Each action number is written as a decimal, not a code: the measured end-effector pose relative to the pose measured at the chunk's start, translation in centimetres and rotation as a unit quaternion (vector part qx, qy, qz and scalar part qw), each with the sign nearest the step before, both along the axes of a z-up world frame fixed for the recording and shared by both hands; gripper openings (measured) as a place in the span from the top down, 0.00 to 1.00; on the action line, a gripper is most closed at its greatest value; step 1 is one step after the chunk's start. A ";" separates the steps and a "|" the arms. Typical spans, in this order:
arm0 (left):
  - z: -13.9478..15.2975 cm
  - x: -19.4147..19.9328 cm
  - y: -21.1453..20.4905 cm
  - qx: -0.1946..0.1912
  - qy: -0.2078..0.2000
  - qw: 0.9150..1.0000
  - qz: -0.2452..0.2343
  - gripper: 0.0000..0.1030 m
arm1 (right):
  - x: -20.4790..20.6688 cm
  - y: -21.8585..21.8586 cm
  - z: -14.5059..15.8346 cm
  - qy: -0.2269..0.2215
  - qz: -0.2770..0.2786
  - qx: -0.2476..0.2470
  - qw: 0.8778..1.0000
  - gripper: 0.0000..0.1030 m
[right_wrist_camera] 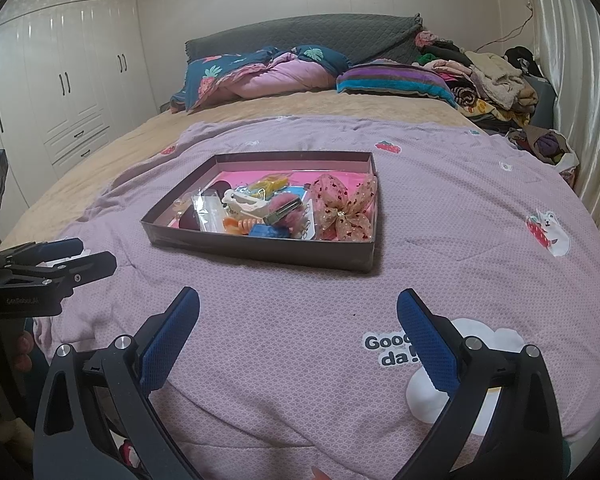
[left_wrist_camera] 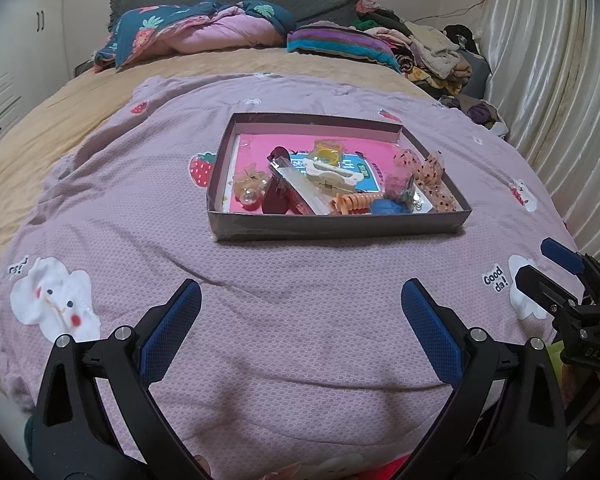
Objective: Organize jewelry
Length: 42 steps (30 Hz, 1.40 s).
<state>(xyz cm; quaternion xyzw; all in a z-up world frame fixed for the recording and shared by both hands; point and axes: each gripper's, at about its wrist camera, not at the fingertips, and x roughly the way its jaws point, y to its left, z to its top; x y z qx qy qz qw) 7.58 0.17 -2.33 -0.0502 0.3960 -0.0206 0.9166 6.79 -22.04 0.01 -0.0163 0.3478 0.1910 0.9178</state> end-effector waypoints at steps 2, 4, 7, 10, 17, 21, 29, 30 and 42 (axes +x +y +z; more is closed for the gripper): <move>0.0 0.0 0.0 0.000 0.000 1.000 0.000 0.09 | 0.0 0.0 0.0 -0.001 0.000 0.000 1.000 0.04; 0.0 0.0 0.1 0.000 0.000 1.000 0.000 0.09 | 0.0 0.0 0.0 -0.001 0.000 -0.001 1.000 0.04; 0.1 0.0 0.1 0.000 0.000 1.000 0.000 0.09 | 0.0 0.0 0.0 -0.001 0.000 0.000 1.000 0.04; 0.0 0.0 0.1 -0.001 0.000 1.000 0.000 0.09 | 0.0 0.0 0.1 -0.002 0.000 -0.001 1.000 0.04; 0.0 0.0 0.1 -0.002 0.003 1.000 0.000 0.09 | -0.1 0.1 0.1 -0.002 0.000 -0.002 1.000 0.04; 0.0 0.0 0.2 -0.004 0.004 1.000 0.000 0.09 | -0.1 0.1 0.2 -0.003 0.000 -0.003 1.000 0.04; 0.1 0.0 0.4 -0.021 -0.004 1.000 -0.008 0.09 | -0.1 0.2 0.2 -0.006 -0.001 -0.007 1.000 0.04; 0.1 -0.1 0.3 -0.021 -0.006 1.000 -0.008 0.09 | -0.1 0.2 0.1 -0.005 -0.001 -0.007 1.000 0.04; -0.8 1.5 1.9 -0.018 0.007 1.000 0.022 0.09 | 1.3 -0.4 -0.6 0.007 -0.016 -0.004 1.000 0.04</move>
